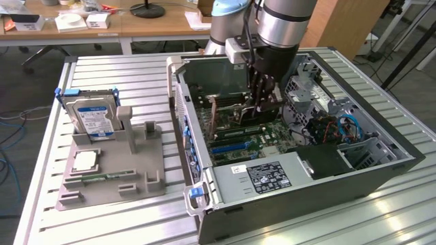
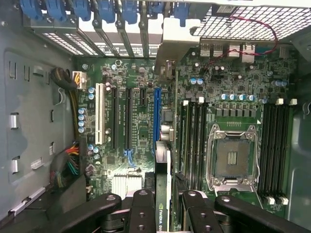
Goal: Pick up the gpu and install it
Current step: 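Insert the gpu into the slot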
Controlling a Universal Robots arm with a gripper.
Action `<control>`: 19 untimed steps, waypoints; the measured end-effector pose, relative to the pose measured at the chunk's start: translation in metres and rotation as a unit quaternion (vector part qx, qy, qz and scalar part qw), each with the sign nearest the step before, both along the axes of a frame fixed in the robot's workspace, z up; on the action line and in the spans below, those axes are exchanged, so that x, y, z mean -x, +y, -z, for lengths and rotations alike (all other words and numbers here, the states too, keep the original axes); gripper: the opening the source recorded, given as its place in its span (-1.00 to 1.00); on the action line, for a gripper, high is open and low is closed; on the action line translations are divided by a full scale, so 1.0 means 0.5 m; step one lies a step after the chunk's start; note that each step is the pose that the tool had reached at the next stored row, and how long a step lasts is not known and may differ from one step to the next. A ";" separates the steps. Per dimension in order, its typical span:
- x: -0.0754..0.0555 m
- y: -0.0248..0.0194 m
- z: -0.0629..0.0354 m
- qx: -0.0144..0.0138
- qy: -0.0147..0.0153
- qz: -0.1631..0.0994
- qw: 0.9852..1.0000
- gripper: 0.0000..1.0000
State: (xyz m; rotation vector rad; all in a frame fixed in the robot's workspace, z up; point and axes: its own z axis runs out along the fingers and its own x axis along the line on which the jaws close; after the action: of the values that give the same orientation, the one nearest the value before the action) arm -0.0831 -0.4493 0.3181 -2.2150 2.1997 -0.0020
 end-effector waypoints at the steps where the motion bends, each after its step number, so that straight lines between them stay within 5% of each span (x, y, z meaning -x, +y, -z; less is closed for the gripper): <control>1: 0.000 0.0000 0.001 0.000 0.000 0.000 1.000 -0.47; 19: 0.009 0.0000 0.009 0.000 0.000 0.000 1.000 -0.47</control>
State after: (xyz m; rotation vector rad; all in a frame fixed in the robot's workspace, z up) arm -0.0876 -0.4493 0.3136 -2.2152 2.1996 -0.0021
